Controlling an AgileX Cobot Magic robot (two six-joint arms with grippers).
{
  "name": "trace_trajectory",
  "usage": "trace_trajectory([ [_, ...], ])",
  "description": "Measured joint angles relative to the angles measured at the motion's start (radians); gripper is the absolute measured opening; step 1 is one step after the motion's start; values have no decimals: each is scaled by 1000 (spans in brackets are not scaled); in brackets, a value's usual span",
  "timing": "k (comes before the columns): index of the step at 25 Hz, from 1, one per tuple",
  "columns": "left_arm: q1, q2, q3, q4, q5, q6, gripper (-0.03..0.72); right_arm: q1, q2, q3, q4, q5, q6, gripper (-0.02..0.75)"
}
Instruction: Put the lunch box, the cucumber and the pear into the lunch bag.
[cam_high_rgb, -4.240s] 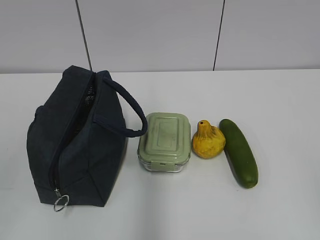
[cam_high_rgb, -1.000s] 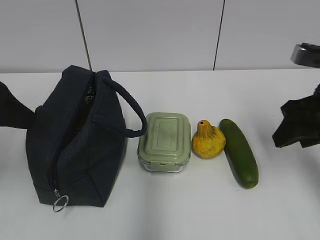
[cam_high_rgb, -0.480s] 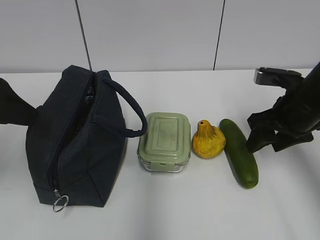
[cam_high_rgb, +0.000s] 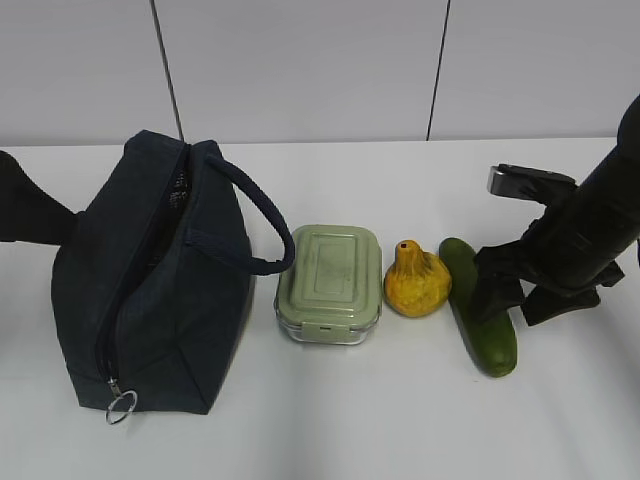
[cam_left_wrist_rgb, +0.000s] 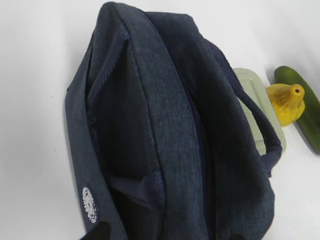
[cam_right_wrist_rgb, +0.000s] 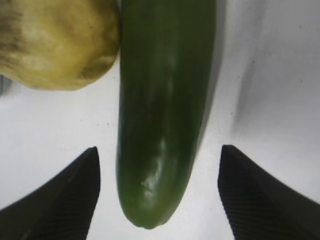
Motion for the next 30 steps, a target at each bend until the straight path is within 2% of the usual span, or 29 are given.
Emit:
trace_trajectory([
  [5, 0, 0, 0, 0, 0, 5, 414, 12, 17, -1, 15, -25, -13, 561],
  [10, 0, 0, 0, -1, -2, 7, 414, 58, 51, -2, 15, -53, -5, 561],
  [13, 0, 0, 0, 0, -3, 8, 414, 87, 79, -2, -20, -64, 34, 561],
  [16, 0, 0, 0, 0, -4, 7, 414, 98, 91, -12, -87, -68, 103, 518],
  [19, 0, 0, 0, 0, -4, 8, 414, 100, 95, -14, -125, -70, 135, 421],
  [21, 0, 0, 0, 0, -4, 8, 414, 100, 95, -14, -134, -72, 141, 386],
  [25, 0, 0, 0, 0, 2, 22, 414, 100, 93, -14, -150, -72, 146, 379],
  [30, 0, 0, 0, 0, 55, 39, 414, 100, 37, -12, -246, -59, 199, 378],
])
